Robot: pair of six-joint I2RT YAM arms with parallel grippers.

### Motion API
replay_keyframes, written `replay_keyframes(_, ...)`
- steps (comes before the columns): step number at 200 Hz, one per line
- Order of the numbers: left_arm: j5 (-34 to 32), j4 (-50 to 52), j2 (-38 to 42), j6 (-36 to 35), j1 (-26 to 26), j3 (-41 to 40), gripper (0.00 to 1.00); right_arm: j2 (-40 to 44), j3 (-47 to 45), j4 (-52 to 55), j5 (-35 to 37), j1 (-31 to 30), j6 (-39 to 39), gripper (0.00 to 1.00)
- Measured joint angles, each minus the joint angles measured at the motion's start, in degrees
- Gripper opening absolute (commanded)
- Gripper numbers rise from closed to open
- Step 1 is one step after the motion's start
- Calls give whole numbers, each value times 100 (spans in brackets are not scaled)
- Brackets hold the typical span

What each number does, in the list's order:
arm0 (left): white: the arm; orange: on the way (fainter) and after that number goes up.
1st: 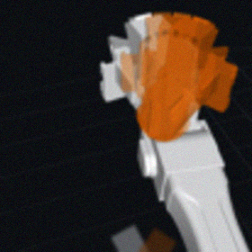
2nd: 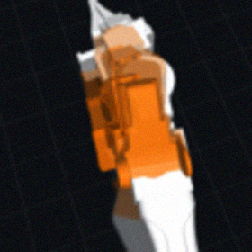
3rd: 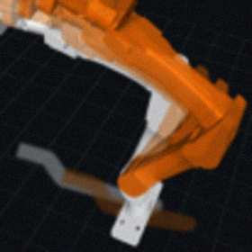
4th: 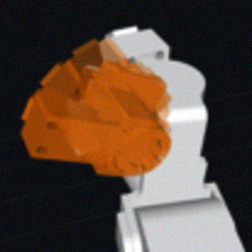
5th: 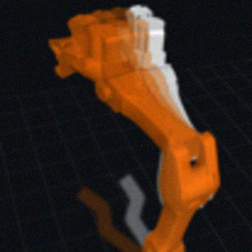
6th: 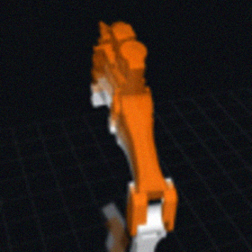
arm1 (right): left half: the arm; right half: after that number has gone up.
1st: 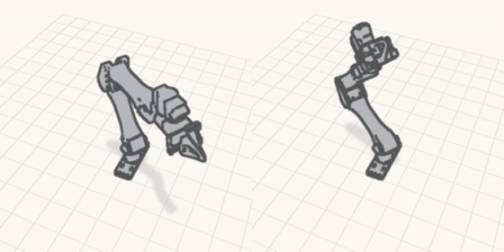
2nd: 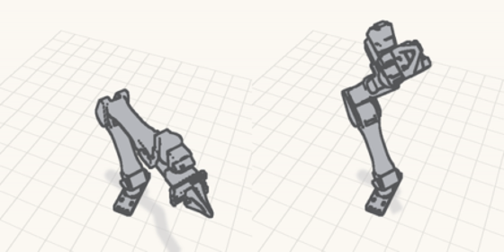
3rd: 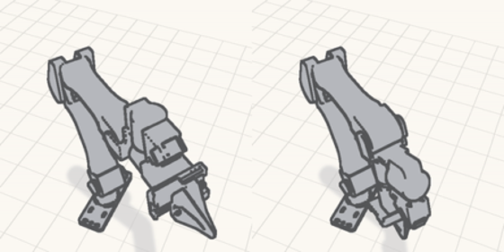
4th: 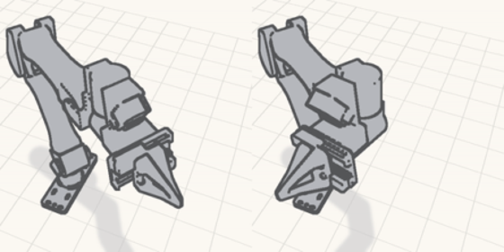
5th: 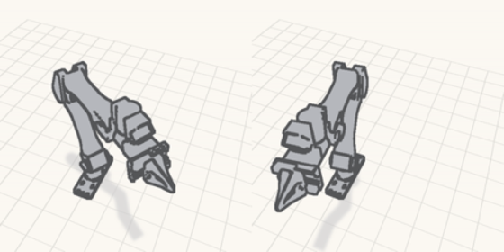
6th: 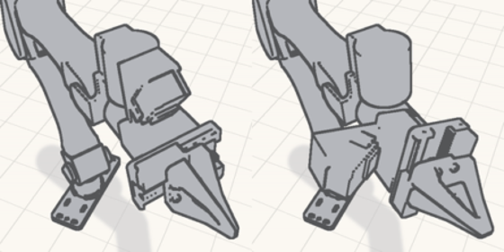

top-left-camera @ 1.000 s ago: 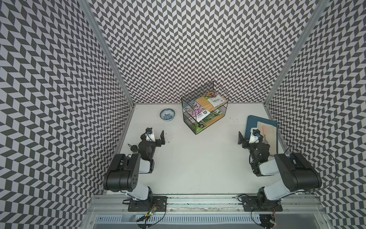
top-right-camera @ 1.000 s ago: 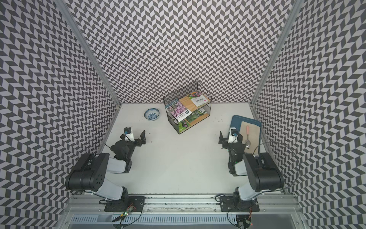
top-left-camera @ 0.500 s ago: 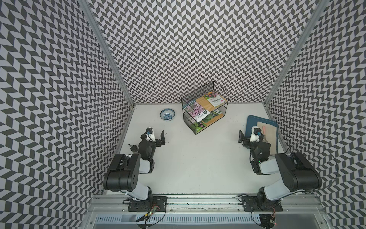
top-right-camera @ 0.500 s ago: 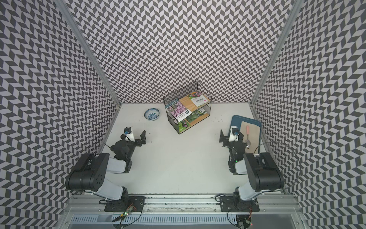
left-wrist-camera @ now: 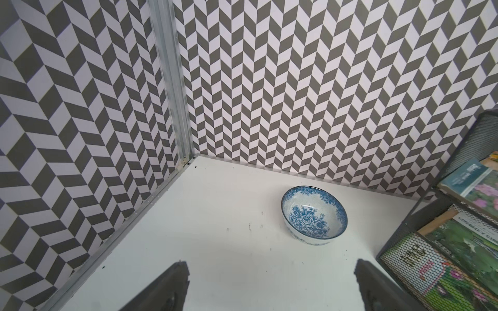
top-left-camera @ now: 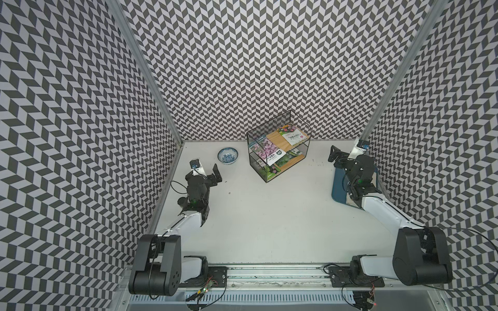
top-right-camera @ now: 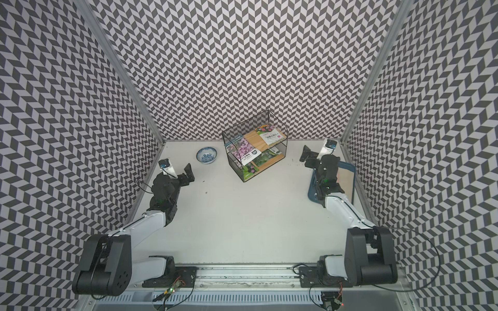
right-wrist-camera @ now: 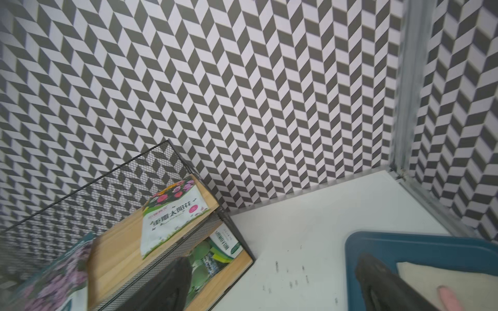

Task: Take the seed bag off the shelf
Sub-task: Adjust the shelf at the center of the board.

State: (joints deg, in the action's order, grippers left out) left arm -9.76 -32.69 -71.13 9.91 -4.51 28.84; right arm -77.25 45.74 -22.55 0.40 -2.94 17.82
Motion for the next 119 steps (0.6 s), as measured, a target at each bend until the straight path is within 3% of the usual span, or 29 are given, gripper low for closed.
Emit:
replay_keyframes(38, 170, 1303, 339, 549, -535, 505, 100, -426, 389, 632, -1067, -278, 573, 99)
replay_keyframes(72, 568, 1812, 575, 966, -1093, 581, 100, -813, 920, 824, -1318, -595, 514, 99)
replay_keyframes(119, 697, 2107, 658, 1633, -1744, 603, 100, -1753, 2076, 841, -1438, -581, -7, 100)
